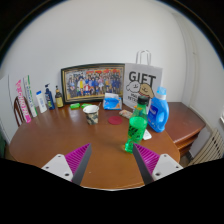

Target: Pour water

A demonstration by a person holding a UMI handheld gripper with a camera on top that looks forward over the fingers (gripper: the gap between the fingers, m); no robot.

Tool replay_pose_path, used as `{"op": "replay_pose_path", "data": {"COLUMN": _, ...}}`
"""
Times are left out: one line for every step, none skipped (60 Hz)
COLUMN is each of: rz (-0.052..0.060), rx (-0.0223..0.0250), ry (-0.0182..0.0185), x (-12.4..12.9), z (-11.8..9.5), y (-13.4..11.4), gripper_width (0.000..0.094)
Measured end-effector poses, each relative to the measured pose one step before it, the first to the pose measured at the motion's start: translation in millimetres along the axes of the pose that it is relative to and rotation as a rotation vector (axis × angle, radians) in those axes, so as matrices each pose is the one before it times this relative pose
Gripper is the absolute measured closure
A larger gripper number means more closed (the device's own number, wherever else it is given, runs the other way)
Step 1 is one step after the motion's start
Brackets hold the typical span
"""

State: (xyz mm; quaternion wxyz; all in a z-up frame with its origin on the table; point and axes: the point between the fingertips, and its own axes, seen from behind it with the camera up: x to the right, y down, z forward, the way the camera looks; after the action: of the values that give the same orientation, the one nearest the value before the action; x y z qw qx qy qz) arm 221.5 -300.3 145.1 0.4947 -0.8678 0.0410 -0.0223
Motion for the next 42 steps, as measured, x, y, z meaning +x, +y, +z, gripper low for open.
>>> {"op": "replay_pose_path", "data": {"rz": 0.0017, "rx": 0.00477, "ry": 0.00342, "x": 8.04, "z": 5.48, "y": 0.18, "gripper_width": 0.0079}}
{"op": "replay_pose_path", "data": {"rz": 0.0019, "rx": 0.00515, "ry": 0.0039, "x": 7.46, "z": 5.5, "y": -0.14, "gripper_width": 0.0081}}
{"op": "replay_pose_path", "data": {"rz": 0.0022, "rx": 0.00534, "ry": 0.00392, "x": 7.55, "z": 5.73, "y": -0.26, "gripper_width": 0.0081}}
{"op": "replay_pose_path", "data": {"rz": 0.0027, "rx": 0.00679, "ry": 0.00419, "x": 7.15, "z": 5.87, "y": -0.55, "gripper_width": 0.0081}}
{"op": "replay_pose_path", "data": {"rz": 0.0029, "rx": 0.00746, "ry": 0.00381, "x": 6.55, "z": 5.94, "y": -0.89, "gripper_width": 0.0078}}
{"op": "replay_pose_path", "data": {"rz": 0.0016, "rx": 0.00741, "ry": 0.00328, "x": 6.13, "z": 6.06, "y": -0.63, "gripper_width": 0.0082}}
{"op": "replay_pose_path", "data": {"rz": 0.0008, "rx": 0.00613, "ry": 0.00303, "x": 5.98, "z": 6.1, "y": -0.67, "gripper_width": 0.0083}}
{"op": "replay_pose_path", "data": {"rz": 0.0005, "rx": 0.00573, "ry": 0.00423, "x": 5.97, "z": 6.13, "y": -0.49, "gripper_width": 0.0079}}
{"op": "replay_pose_path", "data": {"rz": 0.0009, "rx": 0.00643, "ry": 0.00476, "x": 5.35, "z": 6.18, "y": -0.68, "gripper_width": 0.0078}}
{"op": "replay_pose_path", "data": {"rz": -0.0006, "rx": 0.00552, "ry": 0.00262, "x": 5.1, "z": 6.05, "y": -0.93, "gripper_width": 0.0078}}
{"op": "replay_pose_path", "data": {"rz": -0.0006, "rx": 0.00431, "ry": 0.00006, "x": 3.15, "z": 5.21, "y": -0.68, "gripper_width": 0.0078}}
{"op": "replay_pose_path", "data": {"rz": -0.0026, "rx": 0.0053, "ry": -0.00286, "x": 2.4, "z": 5.96, "y": -0.67, "gripper_width": 0.0078}}
{"op": "replay_pose_path", "data": {"rz": -0.0039, "rx": 0.00616, "ry": -0.00427, "x": 1.93, "z": 5.67, "y": -0.65, "gripper_width": 0.0077}}
{"op": "replay_pose_path", "data": {"rz": -0.0038, "rx": 0.00625, "ry": -0.0034, "x": 1.81, "z": 5.65, "y": -0.35, "gripper_width": 0.008}}
{"op": "replay_pose_path", "data": {"rz": -0.005, "rx": 0.00525, "ry": -0.00301, "x": 2.14, "z": 5.83, "y": 0.24, "gripper_width": 0.0081}}
{"op": "replay_pose_path", "data": {"rz": -0.0049, "rx": 0.0038, "ry": -0.00258, "x": 1.84, "z": 5.74, "y": 0.33, "gripper_width": 0.0082}}
{"op": "replay_pose_path", "data": {"rz": -0.0042, "rx": 0.00405, "ry": -0.00473, "x": 3.26, "z": 6.94, "y": 0.0, "gripper_width": 0.0083}}
{"op": "replay_pose_path", "data": {"rz": -0.0066, "rx": 0.00493, "ry": 0.00075, "x": 0.4, "z": 4.29, "y": 0.65, "gripper_width": 0.0081}}
{"op": "replay_pose_path", "data": {"rz": -0.005, "rx": 0.00449, "ry": -0.00022, "x": 1.74, "z": 4.69, "y": 0.44, "gripper_width": 0.0082}}
{"op": "replay_pose_path", "data": {"rz": -0.0037, "rx": 0.0044, "ry": 0.00221, "x": 1.85, "z": 4.79, "y": -0.18, "gripper_width": 0.0082}}
{"op": "replay_pose_path", "data": {"rz": -0.0028, "rx": 0.00468, "ry": 0.00316, "x": 1.82, "z": 4.86, "y": 0.04, "gripper_width": 0.008}}
{"op": "replay_pose_path", "data": {"rz": -0.0029, "rx": 0.00376, "ry": 0.00233, "x": 1.41, "z": 4.56, "y": 0.31, "gripper_width": 0.0081}}
{"op": "replay_pose_path", "data": {"rz": -0.0014, "rx": 0.00255, "ry": -0.00087, "x": 1.01, "z": 4.76, "y": 0.6, "gripper_width": 0.0082}}
{"op": "replay_pose_path", "data": {"rz": -0.0024, "rx": 0.00119, "ry": -0.00367, "x": 0.72, "z": 4.23, "y": 0.66, "gripper_width": 0.0084}}
{"op": "replay_pose_path", "data": {"rz": -0.0009, "rx": 0.00116, "ry": -0.00016, "x": -1.09, "z": 4.39, "y": 0.53, "gripper_width": 0.0083}}
{"op": "replay_pose_path", "data": {"rz": -0.001, "rx": 0.00041, "ry": -0.00141, "x": -0.39, "z": 3.23, "y": 0.64, "gripper_width": 0.0083}}
{"op": "replay_pose_path", "data": {"rz": -0.0009, "rx": -0.00003, "ry": -0.00192, "x": 0.02, "z": 3.75, "y": 0.77, "gripper_width": 0.0086}}
{"op": "replay_pose_path", "data": {"rz": -0.0002, "rx": -0.00175, "ry": -0.00152, "x": 0.07, "z": 3.49, "y": 1.33, "gripper_width": 0.0089}}
{"op": "replay_pose_path", "data": {"rz": 0.0002, "rx": -0.00187, "ry": -0.00154, "x": -0.1, "z": 3.14, "y": 1.19, "gripper_width": 0.0097}}
{"op": "replay_pose_path", "data": {"rz": 0.001, "rx": 0.00023, "ry": -0.00213, "x": -0.3, "z": 2.8, "y": 0.5, "gripper_width": 0.0108}}
{"op": "replay_pose_path", "data": {"rz": 0.0013, "rx": 0.00291, "ry": -0.00251, "x": -0.52, "z": 2.32, "y": -0.12, "gripper_width": 0.0126}}
{"op": "replay_pose_path", "data": {"rz": 0.0009, "rx": 0.0051, "ry": -0.00209, "x": -0.23, "z": 2.09, "y": -0.41, "gripper_width": 0.0149}}
{"op": "replay_pose_path", "data": {"rz": 0.0001, "rx": 0.00625, "ry": -0.00077, "x": 0.45, "z": 2.24, "y": 0.87, "gripper_width": 0.018}}
{"op": "replay_pose_path", "data": {"rz": 0.0001, "rx": 0.00361, "ry": 0.00224, "x": 0.6, "z": 1.33, "y": -0.17, "gripper_width": 0.0223}}
{"op": "replay_pose_path", "data": {"rz": -0.0003, "rx": 0.00228, "ry": 0.00388, "x": 0.71, "z": 1.37, "y": 0.08, "gripper_width": 0.0274}}
{"op": "replay_pose_path", "data": {"rz": -0.001, "rx": 0.00188, "ry": 0.004, "x": 0.92, "z": 1.13, "y": -0.16, "gripper_width": 0.0313}}
{"op": "replay_pose_path", "data": {"rz": -0.0013, "rx": 0.00341, "ry": 0.00208, "x": -0.11, "z": 0.74, "y": -0.18, "gripper_width": 0.0364}}
{"op": "replay_pose_path", "data": {"rz": 0.0017, "rx": 0.00622, "ry": -0.00579, "x": -1.83, "z": 0.45, "y": -1.1, "gripper_width": 0.0396}}
{"op": "replay_pose_path", "data": {"rz": 0.0026, "rx": 0.00358, "ry": -0.00098, "x": -0.58, "z": 0.22, "y": -0.22, "gripper_width": 0.04}}
{"op": "replay_pose_path", "data": {"rz": 0.0023, "rx": 0.00276, "ry": -0.00165, "x": -1.16, "z": 0.12, "y": 0.21, "gripper_width": 0.0402}}
{"op": "replay_pose_path", "data": {"rz": -0.001, "rx": 0.00726, "ry": -0.00184, "x": 0.89, "z": 1.6, "y": -0.32, "gripper_width": 0.0418}}
{"op": "replay_pose_path", "data": {"rz": -0.0013, "rx": 0.00412, "ry": 0.00099, "x": -0.4, "z": 0.09, "y": -0.25, "gripper_width": 0.0424}}
